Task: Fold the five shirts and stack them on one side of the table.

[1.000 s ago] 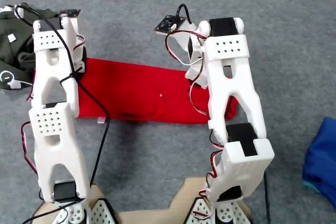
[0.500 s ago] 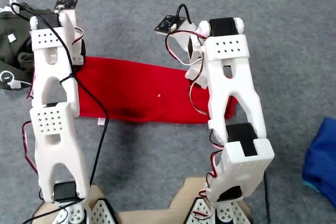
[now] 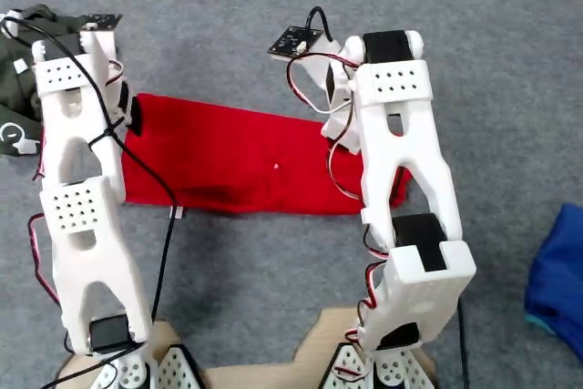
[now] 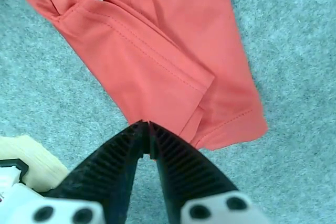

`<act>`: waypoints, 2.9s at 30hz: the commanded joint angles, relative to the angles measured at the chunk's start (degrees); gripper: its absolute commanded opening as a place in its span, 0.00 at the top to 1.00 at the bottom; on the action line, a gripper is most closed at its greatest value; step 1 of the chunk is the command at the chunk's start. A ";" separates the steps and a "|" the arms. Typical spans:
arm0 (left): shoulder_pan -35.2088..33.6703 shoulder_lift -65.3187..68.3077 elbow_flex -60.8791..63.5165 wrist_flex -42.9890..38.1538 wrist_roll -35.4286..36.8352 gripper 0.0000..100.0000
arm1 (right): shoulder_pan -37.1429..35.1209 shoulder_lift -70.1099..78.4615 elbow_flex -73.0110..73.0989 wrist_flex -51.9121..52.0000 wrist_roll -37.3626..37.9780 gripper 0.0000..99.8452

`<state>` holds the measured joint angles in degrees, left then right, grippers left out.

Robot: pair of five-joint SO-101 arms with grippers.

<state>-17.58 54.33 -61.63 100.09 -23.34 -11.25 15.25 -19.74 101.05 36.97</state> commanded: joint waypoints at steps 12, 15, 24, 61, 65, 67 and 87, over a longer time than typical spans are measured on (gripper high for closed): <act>-1.23 -4.53 9.23 0.26 -4.04 0.82 | -0.31 -0.40 -0.66 0.18 -0.26 0.99; -0.44 -2.95 8.79 0.26 -4.04 0.83 | -0.31 -0.66 -0.66 0.18 -0.26 0.99; 1.23 2.68 6.95 0.44 -3.78 0.83 | -0.31 -4.44 -0.13 0.18 -0.18 0.99; -7.21 -13.67 6.95 0.70 -11.16 0.98 | 9.98 -9.27 -3.30 1.05 -2.90 0.99; -2.81 -19.38 12.48 0.70 -11.16 0.98 | 17.36 -13.67 -3.12 1.14 -2.64 0.99; 0.70 -21.85 18.37 0.70 -10.90 0.98 | 21.58 -15.87 -2.42 1.05 -1.67 0.99; 26.11 -31.43 30.24 0.70 17.49 0.98 | 29.23 -10.07 37.93 -60.48 -21.01 0.99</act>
<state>5.36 26.11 -31.38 100.18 -7.87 18.37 3.47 14.37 56.57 21.58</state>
